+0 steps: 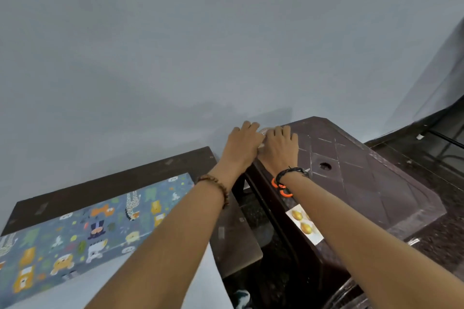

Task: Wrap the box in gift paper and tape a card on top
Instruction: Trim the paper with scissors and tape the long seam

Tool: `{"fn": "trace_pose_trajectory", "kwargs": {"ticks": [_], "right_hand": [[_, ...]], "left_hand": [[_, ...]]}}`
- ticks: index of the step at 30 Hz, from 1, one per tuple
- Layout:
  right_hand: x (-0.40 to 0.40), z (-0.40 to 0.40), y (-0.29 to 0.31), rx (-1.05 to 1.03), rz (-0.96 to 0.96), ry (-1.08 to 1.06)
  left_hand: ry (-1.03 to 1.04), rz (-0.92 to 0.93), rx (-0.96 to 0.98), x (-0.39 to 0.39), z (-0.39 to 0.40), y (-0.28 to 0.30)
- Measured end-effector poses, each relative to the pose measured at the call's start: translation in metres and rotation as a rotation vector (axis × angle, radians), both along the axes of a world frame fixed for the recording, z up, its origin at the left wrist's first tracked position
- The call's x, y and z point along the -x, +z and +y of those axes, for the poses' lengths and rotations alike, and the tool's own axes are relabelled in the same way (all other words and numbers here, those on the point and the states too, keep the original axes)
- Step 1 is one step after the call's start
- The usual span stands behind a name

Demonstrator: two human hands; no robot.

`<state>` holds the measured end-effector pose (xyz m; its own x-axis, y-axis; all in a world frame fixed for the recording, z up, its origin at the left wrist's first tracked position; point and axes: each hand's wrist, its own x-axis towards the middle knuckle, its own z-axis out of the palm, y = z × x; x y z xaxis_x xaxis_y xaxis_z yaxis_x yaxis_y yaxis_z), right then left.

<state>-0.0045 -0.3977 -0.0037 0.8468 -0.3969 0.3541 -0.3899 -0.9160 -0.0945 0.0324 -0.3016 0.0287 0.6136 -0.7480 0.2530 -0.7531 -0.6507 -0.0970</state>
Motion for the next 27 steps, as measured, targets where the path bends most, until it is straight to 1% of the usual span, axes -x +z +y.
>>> {"fn": "trace_pose_trajectory", "kwargs": {"ticks": [4,8,10,14,16,19,21,23,27], "right_hand": [[0.002,-0.013,0.002,0.055,0.062,0.005],[0.002,-0.022,-0.002,0.112,0.081,0.065],[0.001,-0.022,-0.003,0.161,0.063,0.083],[0.004,-0.010,0.005,0.351,-0.049,0.109],[0.008,0.004,0.013,0.422,-0.101,0.184],[0.015,0.038,0.021,0.458,-0.134,0.293],[0.019,0.063,0.017,0.437,-0.116,0.367],[0.021,0.085,0.008,0.383,-0.081,0.415],[0.027,0.111,-0.008,0.275,-0.003,0.439]], "left_hand": [[-0.042,-0.083,-0.049,-0.021,-0.022,-0.024],[-0.060,-0.104,-0.009,-0.028,-0.028,-0.038],[-0.089,-0.156,0.038,-0.028,-0.027,-0.041],[-0.170,-0.243,0.116,-0.023,0.002,-0.028],[-0.191,-0.262,0.147,-0.022,0.028,-0.017],[-0.165,-0.247,0.197,-0.020,0.074,-0.011],[-0.149,-0.243,0.172,-0.015,0.104,-0.014],[-0.113,-0.237,0.093,-0.009,0.125,-0.018],[-0.015,-0.158,-0.078,-0.004,0.140,-0.024]]}}
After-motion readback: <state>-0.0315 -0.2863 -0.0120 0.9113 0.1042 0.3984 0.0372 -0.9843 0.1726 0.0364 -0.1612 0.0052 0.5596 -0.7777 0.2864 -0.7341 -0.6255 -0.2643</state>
